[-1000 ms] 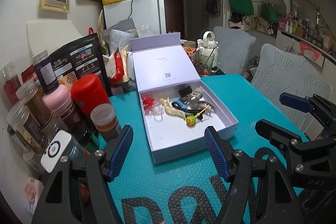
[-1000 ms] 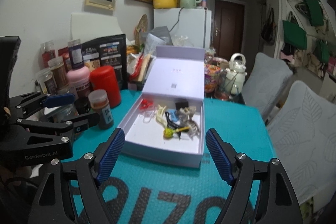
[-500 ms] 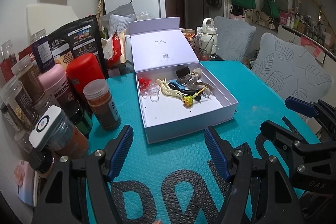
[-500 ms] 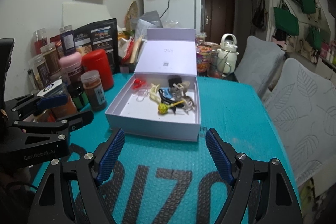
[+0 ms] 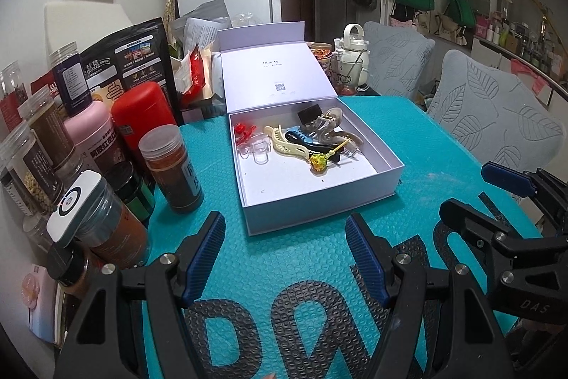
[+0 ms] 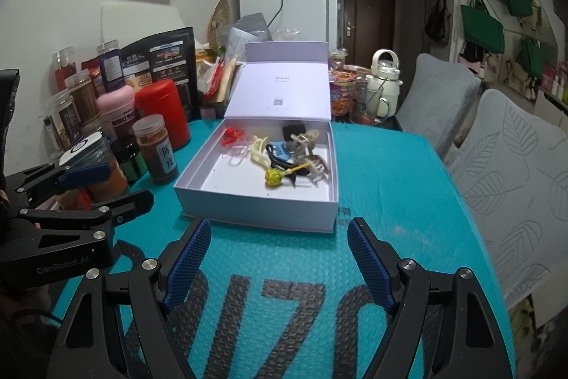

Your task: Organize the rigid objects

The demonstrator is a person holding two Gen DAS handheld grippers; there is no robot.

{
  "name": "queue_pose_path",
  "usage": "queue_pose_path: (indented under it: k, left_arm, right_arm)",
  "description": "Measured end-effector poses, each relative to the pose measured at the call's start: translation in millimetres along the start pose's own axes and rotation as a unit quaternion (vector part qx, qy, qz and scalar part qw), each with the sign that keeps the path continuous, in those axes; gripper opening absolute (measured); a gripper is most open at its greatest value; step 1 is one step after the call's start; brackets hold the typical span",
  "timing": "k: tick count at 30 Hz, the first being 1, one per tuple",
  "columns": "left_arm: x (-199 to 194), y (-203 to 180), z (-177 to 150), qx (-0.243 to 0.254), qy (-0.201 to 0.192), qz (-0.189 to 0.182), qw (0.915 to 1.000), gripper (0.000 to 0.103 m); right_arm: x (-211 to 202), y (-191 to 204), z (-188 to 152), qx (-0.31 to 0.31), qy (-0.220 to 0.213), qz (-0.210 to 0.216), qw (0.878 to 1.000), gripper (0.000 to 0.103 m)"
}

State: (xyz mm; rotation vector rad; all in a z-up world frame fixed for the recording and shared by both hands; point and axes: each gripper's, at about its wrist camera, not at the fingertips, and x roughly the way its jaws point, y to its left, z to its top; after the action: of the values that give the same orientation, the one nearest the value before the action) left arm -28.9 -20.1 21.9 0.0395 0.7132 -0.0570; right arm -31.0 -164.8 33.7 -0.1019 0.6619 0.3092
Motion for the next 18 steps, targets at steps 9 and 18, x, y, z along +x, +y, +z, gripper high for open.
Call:
queue_pose_path:
  k: [9, 18]
  left_arm:
    - [1.7, -5.0, -1.5, 0.007, 0.005, -0.005, 1.0000, 0.070]
    - [3.0, -6.6, -3.2, 0.009, 0.011, 0.002, 0.9999, 0.070]
  right_arm:
    - [3.0, -4.1, -3.7, 0.007, 0.005, 0.000, 1.000, 0.080]
    - [2.3, -5.7, -5.2, 0.009, 0.005, 0.001, 1.000, 0.080]
